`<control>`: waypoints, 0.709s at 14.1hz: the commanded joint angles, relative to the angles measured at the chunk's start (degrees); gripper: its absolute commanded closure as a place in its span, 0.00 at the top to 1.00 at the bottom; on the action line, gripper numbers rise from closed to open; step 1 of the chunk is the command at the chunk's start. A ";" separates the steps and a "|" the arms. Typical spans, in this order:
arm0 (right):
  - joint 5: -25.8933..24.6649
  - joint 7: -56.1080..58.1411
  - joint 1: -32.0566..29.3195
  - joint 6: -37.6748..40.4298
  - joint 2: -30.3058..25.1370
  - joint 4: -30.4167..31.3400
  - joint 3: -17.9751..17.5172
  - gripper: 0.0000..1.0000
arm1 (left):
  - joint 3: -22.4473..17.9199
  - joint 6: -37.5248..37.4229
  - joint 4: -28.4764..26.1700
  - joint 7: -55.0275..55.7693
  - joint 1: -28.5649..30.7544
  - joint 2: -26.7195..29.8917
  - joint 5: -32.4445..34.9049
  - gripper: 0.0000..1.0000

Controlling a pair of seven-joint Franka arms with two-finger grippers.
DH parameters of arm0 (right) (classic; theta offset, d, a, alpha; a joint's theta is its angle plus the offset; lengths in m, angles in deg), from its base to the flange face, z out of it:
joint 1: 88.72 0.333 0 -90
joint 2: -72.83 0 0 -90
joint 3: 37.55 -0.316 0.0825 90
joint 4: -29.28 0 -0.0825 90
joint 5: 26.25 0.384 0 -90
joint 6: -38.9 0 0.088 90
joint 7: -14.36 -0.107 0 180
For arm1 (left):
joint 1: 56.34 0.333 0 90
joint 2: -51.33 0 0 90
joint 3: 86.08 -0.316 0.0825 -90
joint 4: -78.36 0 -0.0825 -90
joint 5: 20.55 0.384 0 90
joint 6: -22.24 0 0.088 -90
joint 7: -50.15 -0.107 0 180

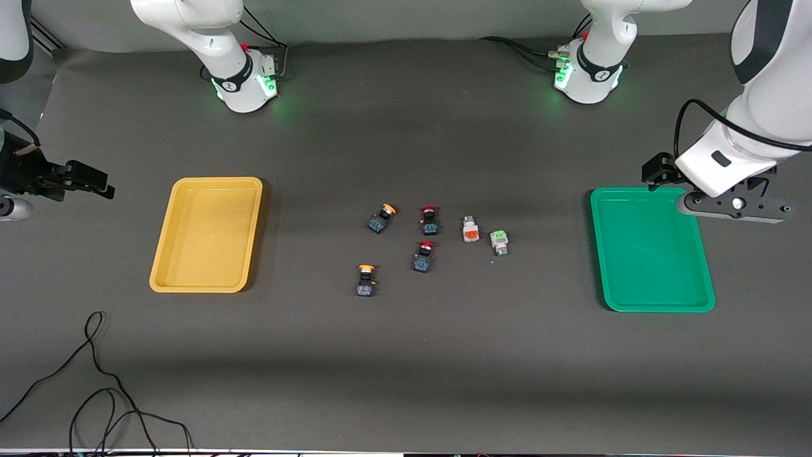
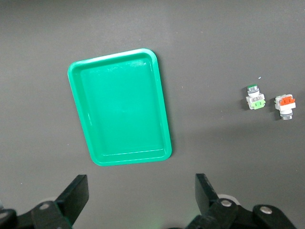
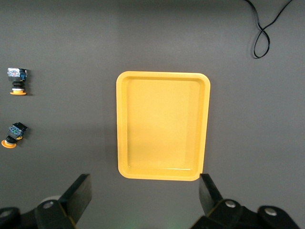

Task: Place green and yellow buttons in trays

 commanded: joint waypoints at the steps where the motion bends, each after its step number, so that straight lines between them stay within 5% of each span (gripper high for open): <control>1: 0.16 0.60 0.64 0.77 0.69 -1.58 0.52 1.00 | 0.47 -1.36 1.56 -0.94 0.54 -0.47 -0.53 1.00; 10: -0.02 0.68 1.43 0.50 0.69 -0.96 0.00 1.00 | 0.47 -1.36 1.65 -0.94 0.54 -0.56 -0.53 1.00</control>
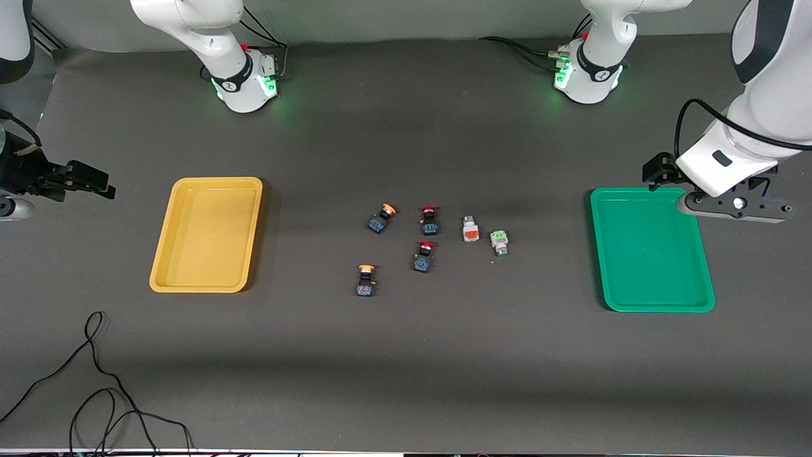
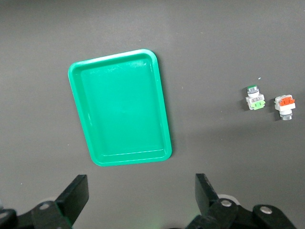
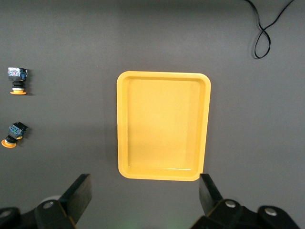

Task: Place green and yellow buttons in trays

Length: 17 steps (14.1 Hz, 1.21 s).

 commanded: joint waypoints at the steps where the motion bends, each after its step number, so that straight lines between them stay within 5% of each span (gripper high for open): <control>1: -0.07 0.59 3.79 0.62 0.33 -0.27 0.15 1.00 | 0.55 -1.36 1.52 -0.93 0.52 -0.55 -0.52 1.00; 6: 0.63 -17.81 18.73 -2.88 -0.38 3.69 0.15 1.00 | 0.47 -1.36 1.52 -0.93 0.52 -0.55 -0.52 1.00; 13: 0.02 -61.58 44.13 -18.71 3.13 10.81 0.15 1.00 | 0.47 -1.53 1.43 -0.84 0.52 -0.55 -0.61 1.00; 17: -0.07 -72.08 48.11 -19.42 3.66 11.60 0.15 1.00 | 0.47 -1.36 1.34 0.21 0.61 -1.08 -3.84 1.00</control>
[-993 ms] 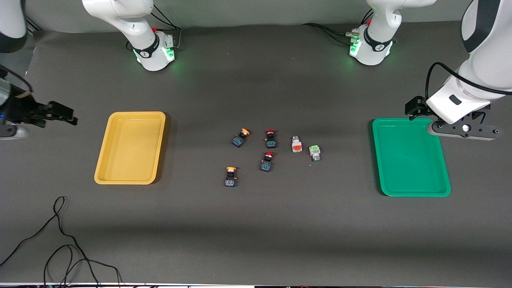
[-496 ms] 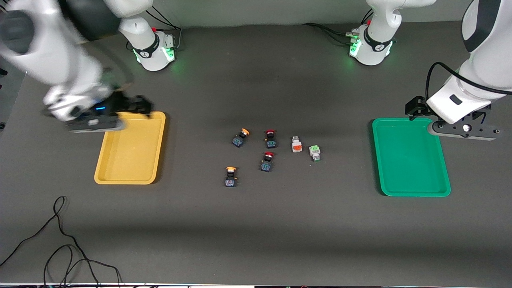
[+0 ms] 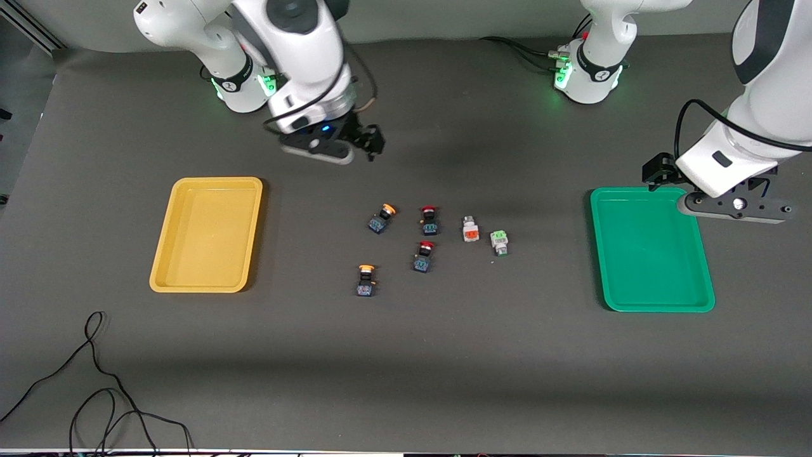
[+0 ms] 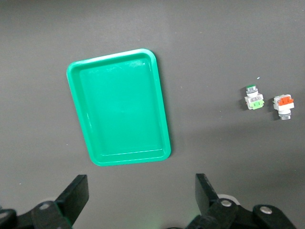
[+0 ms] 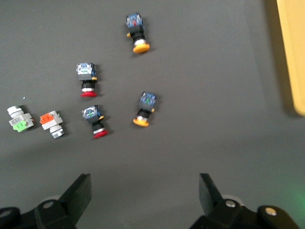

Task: Place green and yellow buttons in trays
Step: 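Move the right gripper over the blue orange-capped button, then grasp the blue button with the right gripper while the left gripper reaches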

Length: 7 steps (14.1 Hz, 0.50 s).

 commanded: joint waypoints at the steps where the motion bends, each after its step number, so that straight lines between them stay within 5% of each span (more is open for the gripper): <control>1: -0.29 -2.97 -0.02 -1.39 -0.66 2.28 0.94 1.00 | 0.30 -1.17 0.93 1.34 0.36 -1.25 -3.87 1.00; 7: -3.37 -3.84 -0.19 -29.39 4.58 20.13 1.29 1.00 | 0.83 4.70 1.02 9.87 -2.98 -6.08 -7.75 1.00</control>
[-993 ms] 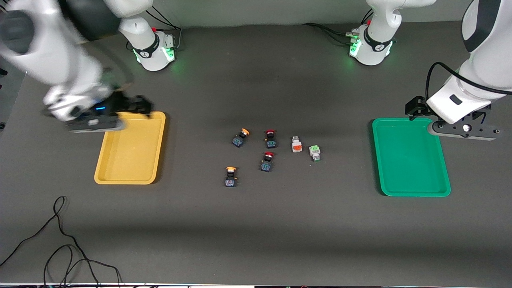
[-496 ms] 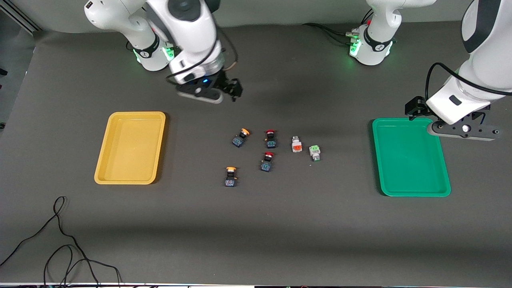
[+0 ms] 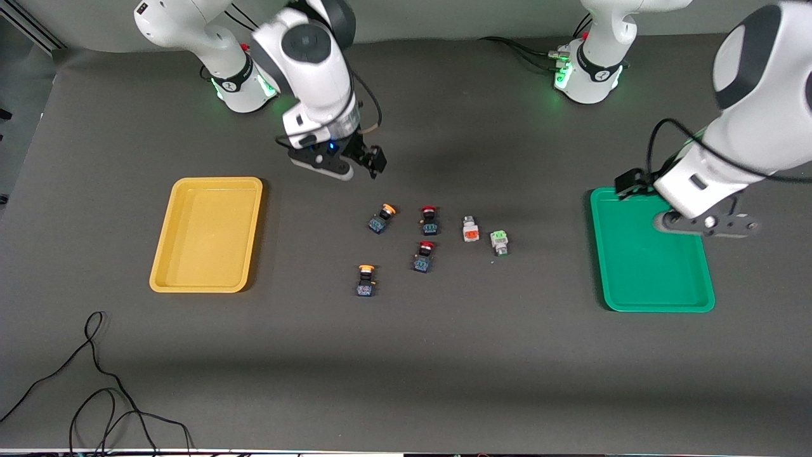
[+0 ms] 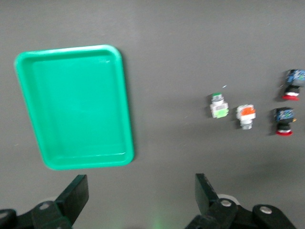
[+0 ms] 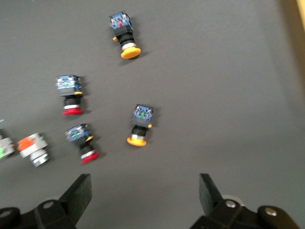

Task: Place green and yellow buttons in trays
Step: 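Grasp the blue button with the right gripper while the left gripper reaches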

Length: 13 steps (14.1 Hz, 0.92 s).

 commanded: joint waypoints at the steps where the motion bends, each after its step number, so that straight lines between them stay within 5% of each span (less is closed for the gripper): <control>1: -1.76 -3.95 0.09 -11.45 7.18 3.65 0.04 1.00 | -0.06 2.36 1.00 5.03 -2.15 -2.76 -1.21 1.00; 5: -4.22 -6.96 0.27 -25.52 18.89 2.77 0.04 1.00 | 0.29 8.59 -0.40 14.07 -7.41 -10.14 -0.68 1.00; 13: -5.45 -6.87 0.27 -26.69 24.36 -1.54 0.74 1.00 | 0.29 28.79 -14.44 20.16 -11.72 -14.37 -0.94 1.00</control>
